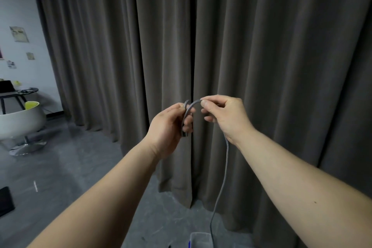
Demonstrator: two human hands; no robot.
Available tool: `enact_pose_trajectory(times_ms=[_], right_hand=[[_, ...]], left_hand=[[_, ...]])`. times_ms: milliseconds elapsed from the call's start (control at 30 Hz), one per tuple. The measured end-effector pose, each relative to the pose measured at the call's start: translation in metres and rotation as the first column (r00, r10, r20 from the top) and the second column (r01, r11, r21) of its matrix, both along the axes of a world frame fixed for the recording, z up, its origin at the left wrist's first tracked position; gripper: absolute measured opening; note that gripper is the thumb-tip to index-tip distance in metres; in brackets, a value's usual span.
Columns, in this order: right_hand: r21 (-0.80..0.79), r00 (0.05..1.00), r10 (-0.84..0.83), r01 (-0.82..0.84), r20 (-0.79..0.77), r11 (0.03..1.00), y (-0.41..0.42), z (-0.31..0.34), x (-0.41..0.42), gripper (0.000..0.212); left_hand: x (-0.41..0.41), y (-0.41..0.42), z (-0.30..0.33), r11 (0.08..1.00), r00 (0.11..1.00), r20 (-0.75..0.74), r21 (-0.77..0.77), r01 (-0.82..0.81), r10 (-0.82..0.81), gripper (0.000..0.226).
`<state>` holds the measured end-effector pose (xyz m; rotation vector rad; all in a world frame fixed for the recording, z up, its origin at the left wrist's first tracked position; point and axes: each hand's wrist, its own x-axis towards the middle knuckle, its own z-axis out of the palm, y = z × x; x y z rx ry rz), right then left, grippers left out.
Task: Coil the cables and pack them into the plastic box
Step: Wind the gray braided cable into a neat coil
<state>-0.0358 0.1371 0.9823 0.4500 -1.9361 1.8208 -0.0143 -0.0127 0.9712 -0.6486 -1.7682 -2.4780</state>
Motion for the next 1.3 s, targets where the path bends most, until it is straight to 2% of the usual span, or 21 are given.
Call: enact_pose_trajectory(times_ms=[167,233,367,567,667,800,900,967,1033,1133,1167,1200,1233,1267,1300], right_hand=[[0.009,0.998,0.029,-0.029,-0.053,1.000,0.006,0.004,0.000,0.016],[-0.018,0.996,0.087,-0.088,-0.031,0.996,0.008,0.006,0.001,0.014],[-0.135,0.974,0.222,-0.214,0.051,0.968,0.012,0.008,0.000,0.011],[-0.317,0.957,0.283,-0.251,0.058,0.915,0.020,0.012,-0.002,0.010],[-0.321,0.950,0.306,-0.271,0.063,0.907,0.021,0.011,-0.003,0.009],[-0.027,0.991,0.133,-0.133,0.016,0.991,0.024,-0.001,-0.008,0.022],[0.096,0.988,0.138,-0.144,0.069,0.985,0.028,-0.016,-0.010,0.033],[0.179,0.977,0.161,-0.185,0.142,0.966,0.029,-0.027,-0.009,0.031],[0.196,0.954,0.178,-0.228,0.240,0.954,0.032,-0.038,-0.009,0.023],[0.052,0.925,0.201,-0.230,0.322,0.972,0.037,-0.044,-0.012,0.013],[0.083,0.947,0.127,-0.158,0.294,0.984,0.038,-0.043,-0.013,0.011],[0.194,0.975,-0.006,-0.038,0.223,0.980,0.039,-0.040,-0.015,0.009],[0.365,0.983,-0.152,0.105,0.103,0.925,0.040,-0.035,-0.018,0.008],[0.561,0.968,-0.245,0.228,-0.046,0.796,0.039,-0.028,-0.019,0.011],[0.731,0.948,-0.260,0.307,-0.181,0.610,0.036,-0.021,-0.018,0.015]], left_hand=[[-0.001,0.009,-0.006,0.980,0.989,-0.145,-0.194,-0.047,0.019,0.033],[0.001,0.012,-0.005,0.973,0.984,-0.180,-0.224,-0.060,0.020,0.032],[-0.001,0.016,-0.004,0.980,0.976,-0.212,-0.175,-0.092,0.054,0.026],[-0.002,0.026,0.002,0.994,0.974,-0.221,-0.089,-0.062,0.041,0.023],[-0.001,0.034,0.004,0.995,0.972,-0.223,-0.058,-0.084,0.069,0.023],[-0.002,0.038,0.012,0.990,0.989,-0.111,0.119,-0.080,0.093,0.031],[-0.009,0.031,0.025,0.936,0.998,0.025,0.344,-0.068,0.064,0.031],[-0.016,0.022,0.035,0.866,0.995,0.094,0.495,-0.068,0.025,0.032],[-0.023,0.009,0.044,0.803,0.992,0.126,0.590,-0.086,0.014,0.033],[-0.032,-0.014,0.055,0.726,0.989,0.147,0.677,-0.123,0.031,0.033],[-0.035,-0.020,0.056,0.711,0.989,0.143,0.691,-0.131,0.043,0.033],[-0.036,-0.023,0.056,0.707,0.989,0.135,0.694,-0.135,0.057,0.031],[-0.038,-0.023,0.055,0.715,0.989,0.126,0.685,-0.141,0.074,0.029],[-0.040,-0.021,0.054,0.740,0.988,0.114,0.654,-0.154,0.105,0.026],[-0.042,-0.018,0.052,0.780,0.983,0.092,0.598,-0.182,0.159,0.024]])
